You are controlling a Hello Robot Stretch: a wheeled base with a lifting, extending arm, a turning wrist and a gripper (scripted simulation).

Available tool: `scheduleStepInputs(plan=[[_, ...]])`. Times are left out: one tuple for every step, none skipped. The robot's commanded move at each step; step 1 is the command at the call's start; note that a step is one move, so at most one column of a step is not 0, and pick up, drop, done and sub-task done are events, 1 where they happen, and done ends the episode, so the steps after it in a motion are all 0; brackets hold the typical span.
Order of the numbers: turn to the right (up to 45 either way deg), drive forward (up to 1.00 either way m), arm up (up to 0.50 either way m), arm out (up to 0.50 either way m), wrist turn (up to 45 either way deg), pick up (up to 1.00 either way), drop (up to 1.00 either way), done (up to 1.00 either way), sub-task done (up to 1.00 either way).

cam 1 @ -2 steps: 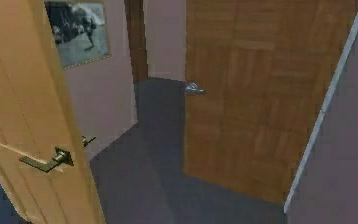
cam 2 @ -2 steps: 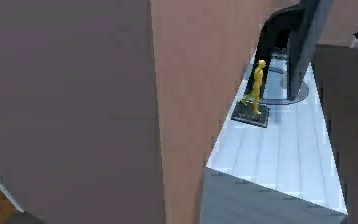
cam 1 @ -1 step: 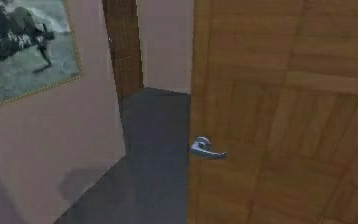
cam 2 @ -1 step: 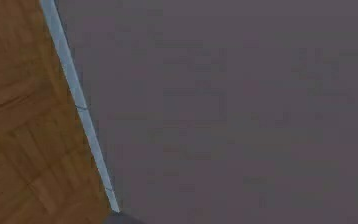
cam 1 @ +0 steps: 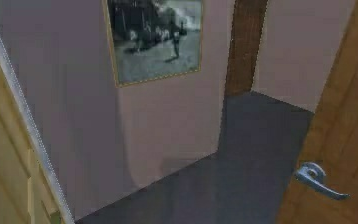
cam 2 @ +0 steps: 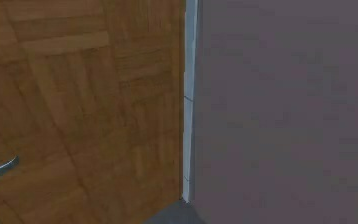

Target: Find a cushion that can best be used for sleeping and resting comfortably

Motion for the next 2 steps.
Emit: scheduleStepInputs(plan=[[0.0, 0.85, 0.00, 0.00, 0.0, 0.00, 0.00, 0.00, 0.00], [45.0, 0.00, 0.00, 0.00, 0.0, 0.00, 0.00, 0.00, 0.00]])
